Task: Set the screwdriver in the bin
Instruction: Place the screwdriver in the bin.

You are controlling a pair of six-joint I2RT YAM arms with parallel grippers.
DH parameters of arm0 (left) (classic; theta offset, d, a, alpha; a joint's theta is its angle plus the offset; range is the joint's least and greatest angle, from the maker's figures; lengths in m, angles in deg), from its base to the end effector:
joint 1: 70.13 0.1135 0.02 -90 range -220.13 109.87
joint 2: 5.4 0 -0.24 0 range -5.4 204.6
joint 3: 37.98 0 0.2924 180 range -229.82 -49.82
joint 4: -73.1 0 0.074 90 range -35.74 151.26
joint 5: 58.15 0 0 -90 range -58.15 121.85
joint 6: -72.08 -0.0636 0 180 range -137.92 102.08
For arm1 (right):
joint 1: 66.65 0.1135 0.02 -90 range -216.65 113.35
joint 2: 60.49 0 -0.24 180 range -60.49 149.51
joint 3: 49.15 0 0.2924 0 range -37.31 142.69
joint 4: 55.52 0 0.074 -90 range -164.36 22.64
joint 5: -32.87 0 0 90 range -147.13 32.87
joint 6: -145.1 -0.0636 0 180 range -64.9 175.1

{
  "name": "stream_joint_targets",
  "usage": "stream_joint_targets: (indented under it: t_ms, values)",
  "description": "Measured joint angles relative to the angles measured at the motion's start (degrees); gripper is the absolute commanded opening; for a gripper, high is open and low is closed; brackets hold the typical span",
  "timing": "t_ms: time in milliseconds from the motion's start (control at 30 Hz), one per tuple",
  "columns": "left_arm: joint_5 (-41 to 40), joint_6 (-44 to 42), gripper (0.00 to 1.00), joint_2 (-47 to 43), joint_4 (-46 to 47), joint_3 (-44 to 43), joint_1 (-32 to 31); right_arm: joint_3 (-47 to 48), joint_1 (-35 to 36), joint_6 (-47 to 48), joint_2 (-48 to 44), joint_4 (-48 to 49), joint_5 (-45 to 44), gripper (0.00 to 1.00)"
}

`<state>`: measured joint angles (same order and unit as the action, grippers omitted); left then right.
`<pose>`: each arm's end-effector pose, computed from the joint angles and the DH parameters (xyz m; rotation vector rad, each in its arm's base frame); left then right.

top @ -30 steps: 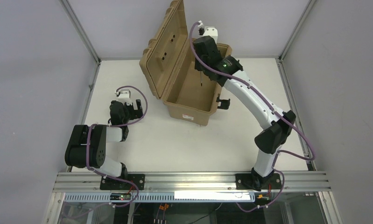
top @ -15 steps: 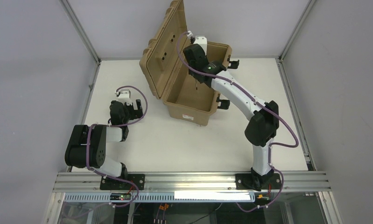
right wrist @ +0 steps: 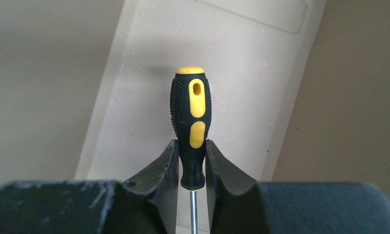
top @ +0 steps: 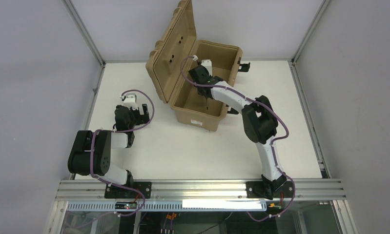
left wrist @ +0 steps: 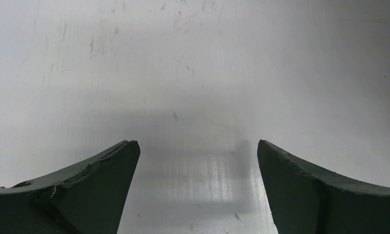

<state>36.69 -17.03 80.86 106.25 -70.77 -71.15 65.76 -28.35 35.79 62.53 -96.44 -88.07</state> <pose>0.3071 -0.0108 0.0703 0.0588 1.9246 -0.1037 0.4319 0.2994 0.1764 -0.1428 2.2748 -0.1417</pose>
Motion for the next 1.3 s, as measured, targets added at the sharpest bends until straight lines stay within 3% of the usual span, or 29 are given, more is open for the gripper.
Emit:
stream_joint_targets:
  t_ms: [200,433,600,767,867,1300]
  values:
    - [0.0,0.0,0.99,0.0,0.0,0.0,0.0,-2.2,-0.4,-1.8,2.9,1.8,1.4,0.01]
    - [0.0,0.0,0.99,0.0,0.0,0.0,0.0,-3.6,-0.5,-3.3,4.7,2.4,3.2,0.16]
    - [0.0,0.0,0.99,0.0,0.0,0.0,0.0,-3.8,-0.6,-3.9,5.1,2.5,4.2,0.52]
    - [0.0,0.0,0.99,0.0,0.0,0.0,0.0,-3.8,-0.7,-4.1,5.1,2.7,4.9,0.74]
    - [0.0,0.0,0.99,0.0,0.0,0.0,0.0,-3.8,-0.7,-3.6,5.1,2.7,5.6,0.99]
    - [0.0,0.0,0.99,0.0,0.0,0.0,0.0,-1.7,-0.7,-3.3,3.0,-1.0,6.4,0.99]
